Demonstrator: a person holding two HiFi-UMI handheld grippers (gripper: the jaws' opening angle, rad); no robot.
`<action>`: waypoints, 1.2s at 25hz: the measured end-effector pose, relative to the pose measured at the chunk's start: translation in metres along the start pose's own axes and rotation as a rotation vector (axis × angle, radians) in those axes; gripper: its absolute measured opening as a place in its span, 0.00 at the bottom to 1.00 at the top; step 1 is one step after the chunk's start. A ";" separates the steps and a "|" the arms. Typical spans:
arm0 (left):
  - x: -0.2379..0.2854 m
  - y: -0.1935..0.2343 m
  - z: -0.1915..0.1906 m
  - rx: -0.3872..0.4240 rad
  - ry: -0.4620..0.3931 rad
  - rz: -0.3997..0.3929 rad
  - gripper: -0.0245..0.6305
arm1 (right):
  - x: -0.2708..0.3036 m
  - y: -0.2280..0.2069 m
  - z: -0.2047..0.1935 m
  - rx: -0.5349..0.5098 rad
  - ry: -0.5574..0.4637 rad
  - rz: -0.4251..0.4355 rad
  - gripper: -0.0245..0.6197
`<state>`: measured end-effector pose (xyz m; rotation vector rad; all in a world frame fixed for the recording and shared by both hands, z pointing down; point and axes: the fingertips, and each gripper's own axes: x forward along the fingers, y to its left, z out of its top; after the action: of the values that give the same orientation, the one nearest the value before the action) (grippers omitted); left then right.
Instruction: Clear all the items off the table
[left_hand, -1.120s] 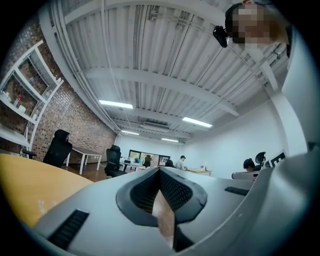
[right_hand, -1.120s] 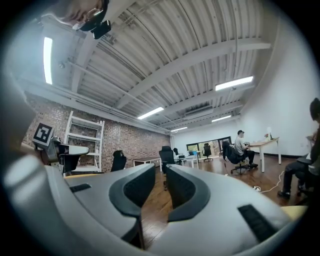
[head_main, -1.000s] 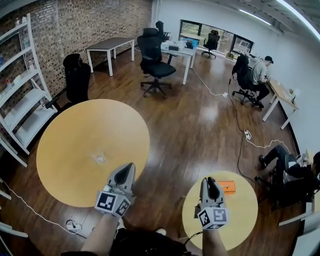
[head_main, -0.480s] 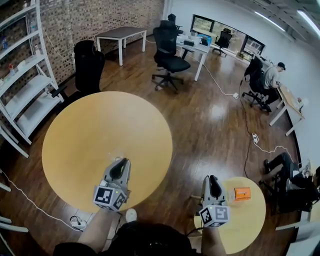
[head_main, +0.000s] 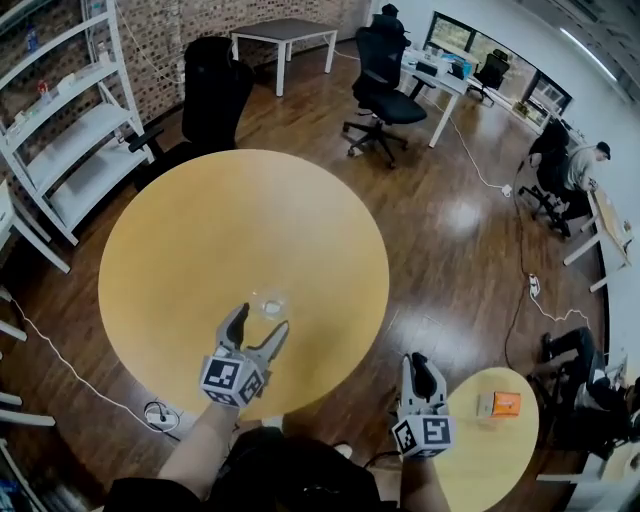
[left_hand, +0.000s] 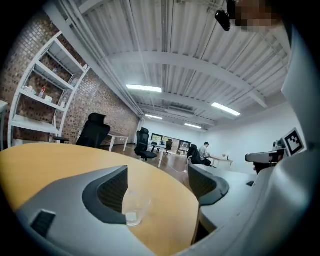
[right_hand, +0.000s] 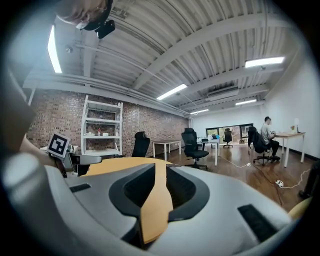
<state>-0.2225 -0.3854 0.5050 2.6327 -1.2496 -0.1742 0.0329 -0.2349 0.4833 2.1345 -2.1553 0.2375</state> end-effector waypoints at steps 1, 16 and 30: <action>0.002 0.005 -0.008 -0.003 0.020 0.012 0.62 | 0.001 0.005 -0.006 0.001 0.016 0.012 0.15; 0.044 0.036 -0.104 0.110 0.197 0.174 0.62 | 0.010 0.028 -0.092 0.062 0.272 0.163 0.15; 0.073 0.043 -0.109 0.224 0.127 0.193 0.62 | 0.014 0.020 -0.100 0.019 0.336 0.183 0.15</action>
<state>-0.1863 -0.4524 0.6201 2.6312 -1.5471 0.1727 0.0086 -0.2306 0.5837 1.7518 -2.1496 0.5869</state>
